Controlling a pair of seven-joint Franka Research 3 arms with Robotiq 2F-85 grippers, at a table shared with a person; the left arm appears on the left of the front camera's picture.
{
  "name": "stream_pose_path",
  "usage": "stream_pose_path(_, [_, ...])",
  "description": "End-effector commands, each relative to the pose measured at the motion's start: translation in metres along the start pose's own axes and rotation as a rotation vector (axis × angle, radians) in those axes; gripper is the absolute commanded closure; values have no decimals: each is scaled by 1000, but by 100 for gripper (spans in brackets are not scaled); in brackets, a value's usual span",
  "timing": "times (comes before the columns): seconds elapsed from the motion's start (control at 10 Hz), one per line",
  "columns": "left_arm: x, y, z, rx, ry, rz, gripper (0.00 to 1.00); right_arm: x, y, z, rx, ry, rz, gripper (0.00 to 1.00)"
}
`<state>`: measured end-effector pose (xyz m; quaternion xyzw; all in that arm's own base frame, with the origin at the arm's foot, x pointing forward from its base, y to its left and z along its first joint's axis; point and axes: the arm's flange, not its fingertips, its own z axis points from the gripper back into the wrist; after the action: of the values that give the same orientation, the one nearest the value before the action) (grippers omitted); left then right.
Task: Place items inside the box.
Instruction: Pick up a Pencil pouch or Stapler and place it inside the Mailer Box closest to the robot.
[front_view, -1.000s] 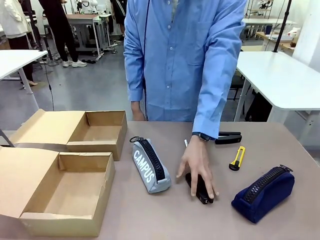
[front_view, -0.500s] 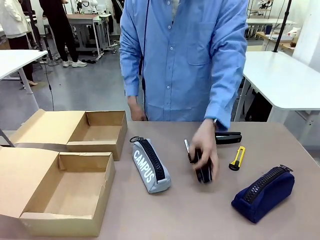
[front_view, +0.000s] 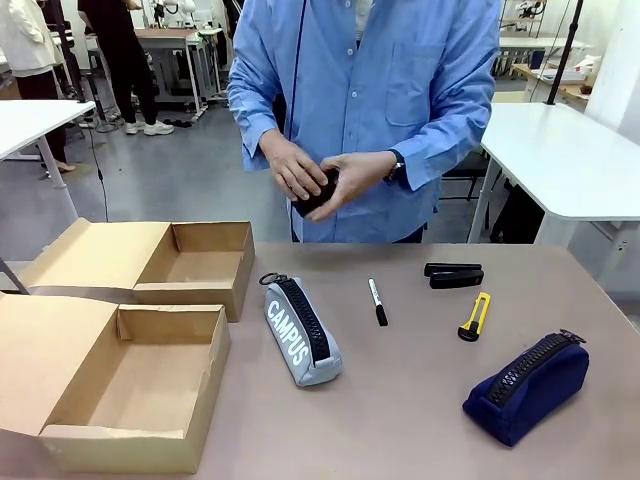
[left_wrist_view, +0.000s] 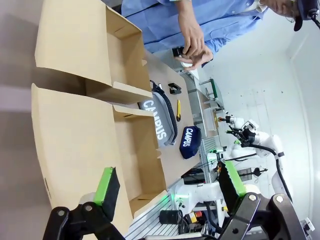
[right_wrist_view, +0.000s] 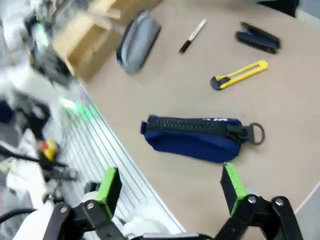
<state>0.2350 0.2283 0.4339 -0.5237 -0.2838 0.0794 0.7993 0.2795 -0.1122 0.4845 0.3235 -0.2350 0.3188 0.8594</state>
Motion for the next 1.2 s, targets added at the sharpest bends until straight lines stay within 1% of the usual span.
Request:
stream_pose_path(0.0, [1, -1, 0, -18, -12, -23, 0, 11, 28, -75, -51, 161, 278, 0])
stream_pose_path(0.1, [1, -1, 0, -18, -12, -23, 0, 22, 38, -100, -20, 308, 407, 0])
stream_pose_path(0.2, [1, -1, 0, -18, -12, -23, 0, 31, 45, -127, -45, 461, 415, 0])
stream_pose_path(0.3, [1, -1, 0, -18, -12, -23, 0, 37, 42, -135, -237, 519, 171, 0])
stream_pose_path(0.4, [1, -1, 0, -18, -12, -23, 0, 57, 40, -87, 12, 353, 340, 0])
stream_pose_path(0.5, [1, -1, 0, -18, -12, -23, 0, 57, 40, -87, 12, 353, 340, 0])
stream_pose_path(0.6, [1, -1, 0, -18, -12, -23, 0, 71, 43, -116, -67, 459, 321, 0])
stream_pose_path(0.7, [1, -1, 0, -18, -12, -23, 0, 70, 50, -139, -50, 480, 532, 0])
stream_pose_path(0.8, [1, -1, 0, -18, -12, -23, 0, 63, 50, -150, -17, 511, 665, 0])
stream_pose_path(0.9, [1, -1, 0, -18, -12, -23, 0, 57, 47, -160, -59, 517, 765, 0])
stream_pose_path(1.1, [1, -1, 0, -18, -12, -23, 0, 48, 40, -183, -115, 511, 895, 0])
